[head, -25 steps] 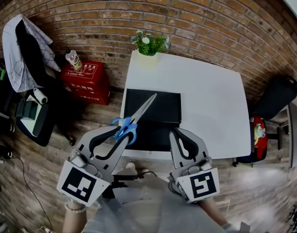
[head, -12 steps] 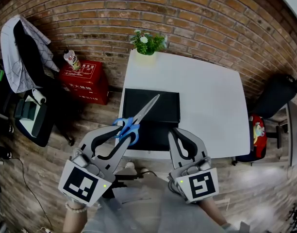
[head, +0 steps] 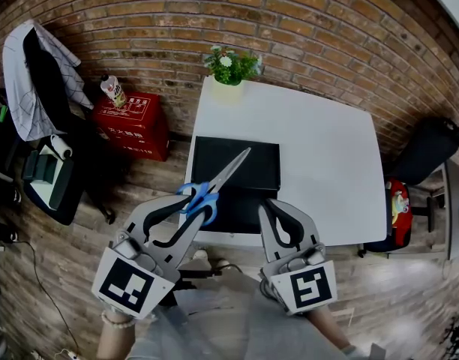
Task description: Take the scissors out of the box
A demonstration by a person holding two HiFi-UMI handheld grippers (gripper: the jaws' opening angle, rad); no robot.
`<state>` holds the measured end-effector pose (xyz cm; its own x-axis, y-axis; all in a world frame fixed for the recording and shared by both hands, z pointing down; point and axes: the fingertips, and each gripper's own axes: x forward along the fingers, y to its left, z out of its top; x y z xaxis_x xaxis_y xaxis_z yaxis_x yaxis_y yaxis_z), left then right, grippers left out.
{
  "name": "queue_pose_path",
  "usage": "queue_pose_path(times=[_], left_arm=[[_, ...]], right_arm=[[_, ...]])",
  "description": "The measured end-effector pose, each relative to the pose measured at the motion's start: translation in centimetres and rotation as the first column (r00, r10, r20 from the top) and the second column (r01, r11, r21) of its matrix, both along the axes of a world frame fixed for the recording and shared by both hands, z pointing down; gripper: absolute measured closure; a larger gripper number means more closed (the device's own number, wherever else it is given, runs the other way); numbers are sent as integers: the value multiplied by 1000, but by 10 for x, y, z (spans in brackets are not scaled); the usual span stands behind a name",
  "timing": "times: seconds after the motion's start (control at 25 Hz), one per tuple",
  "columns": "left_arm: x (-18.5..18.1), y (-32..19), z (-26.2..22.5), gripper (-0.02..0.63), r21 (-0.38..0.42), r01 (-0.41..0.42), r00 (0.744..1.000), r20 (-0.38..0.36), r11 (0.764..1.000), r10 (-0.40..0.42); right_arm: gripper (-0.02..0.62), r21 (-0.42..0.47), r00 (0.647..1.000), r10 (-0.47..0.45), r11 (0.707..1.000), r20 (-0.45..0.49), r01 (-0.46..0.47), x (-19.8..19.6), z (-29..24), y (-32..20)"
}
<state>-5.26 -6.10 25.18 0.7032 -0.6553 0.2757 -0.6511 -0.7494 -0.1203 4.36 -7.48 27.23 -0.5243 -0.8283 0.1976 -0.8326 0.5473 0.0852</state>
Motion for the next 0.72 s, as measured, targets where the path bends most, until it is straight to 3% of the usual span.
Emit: queue_pose_path(times=[0.72], left_arm=[[5,2,-3,511,9,-18,1000,1,1000,18]], right_arm=[[545,-6,999,-10,1000,-32,10,-2,1,2]])
